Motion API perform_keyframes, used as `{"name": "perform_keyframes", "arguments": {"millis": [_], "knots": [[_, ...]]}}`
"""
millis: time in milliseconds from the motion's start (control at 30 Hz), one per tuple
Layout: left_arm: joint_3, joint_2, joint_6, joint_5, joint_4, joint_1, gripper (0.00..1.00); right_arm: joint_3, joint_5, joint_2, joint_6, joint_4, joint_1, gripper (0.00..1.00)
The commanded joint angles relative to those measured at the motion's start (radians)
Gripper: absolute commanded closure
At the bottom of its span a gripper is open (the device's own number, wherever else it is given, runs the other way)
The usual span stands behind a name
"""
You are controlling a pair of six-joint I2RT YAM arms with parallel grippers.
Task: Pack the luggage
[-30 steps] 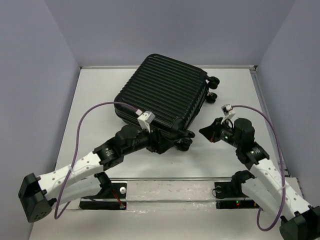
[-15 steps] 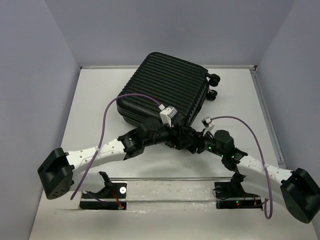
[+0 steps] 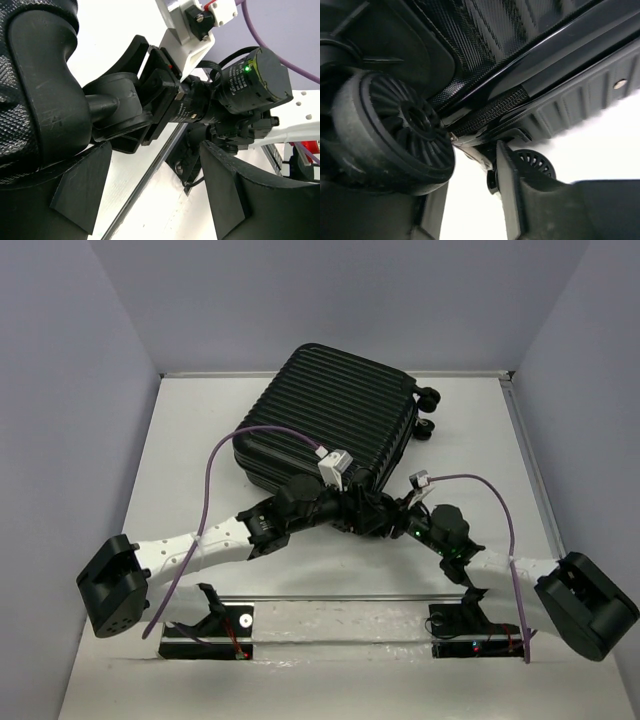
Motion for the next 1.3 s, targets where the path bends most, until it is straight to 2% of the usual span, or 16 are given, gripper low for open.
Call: {"name": "perform_keyframes", "arguments": {"millis": [0,67,100,200,267,400,533,667,733,800,933,1033,1167,1267], "knots": [[0.025,-0.004,-0.004,-0.062,0.064,0.008,0.17,0.012,-0.028,0.08,-0.001,0.272,0.006,0.6],[0.025,-0.003,-0.006,-0.065,0.066,0.008,0.17,0.014,-0.029,0.103,0.007,0.315,0.006,0.63],[0.025,-0.003,-0.007,-0.068,0.066,0.008,0.18,0.014,-0.037,0.124,0.013,0.329,0.006,0.69],[0.028,0.006,-0.006,-0.079,0.072,0.008,0.19,0.003,-0.034,0.147,0.026,0.385,0.006,0.77],[0.033,0.016,-0.001,-0.1,0.073,0.008,0.22,-0.007,-0.023,0.14,0.035,0.398,0.006,0.93],[0.069,0.035,0.008,-0.155,0.096,0.008,0.25,-0.04,0.0,0.086,0.056,0.347,0.07,0.93],[0.146,0.08,0.026,-0.216,0.106,0.01,0.27,-0.066,0.125,0.023,0.067,0.251,0.172,0.93],[0.252,0.143,0.031,-0.194,0.104,0.014,0.29,-0.098,0.28,-0.025,0.093,0.221,0.317,0.93],[0.313,0.196,0.025,-0.129,0.104,0.013,0.31,-0.081,0.378,-0.031,0.101,0.223,0.435,0.93],[0.356,0.221,0.014,-0.115,0.1,0.013,0.31,-0.052,0.463,0.003,0.081,0.226,0.511,0.93],[0.495,0.282,0.01,-0.115,0.057,0.014,0.3,0.058,0.757,0.142,-0.014,0.258,0.719,0.93],[0.584,0.313,0.023,-0.123,0.026,0.014,0.3,0.13,0.848,0.268,-0.069,0.309,0.817,0.93],[0.672,0.37,0.043,-0.111,-0.038,0.031,0.3,0.161,0.917,0.369,-0.067,0.397,0.848,0.93],[0.73,0.375,0.083,-0.079,-0.097,0.05,0.27,0.19,0.951,0.367,-0.047,0.337,0.848,0.93]]}}
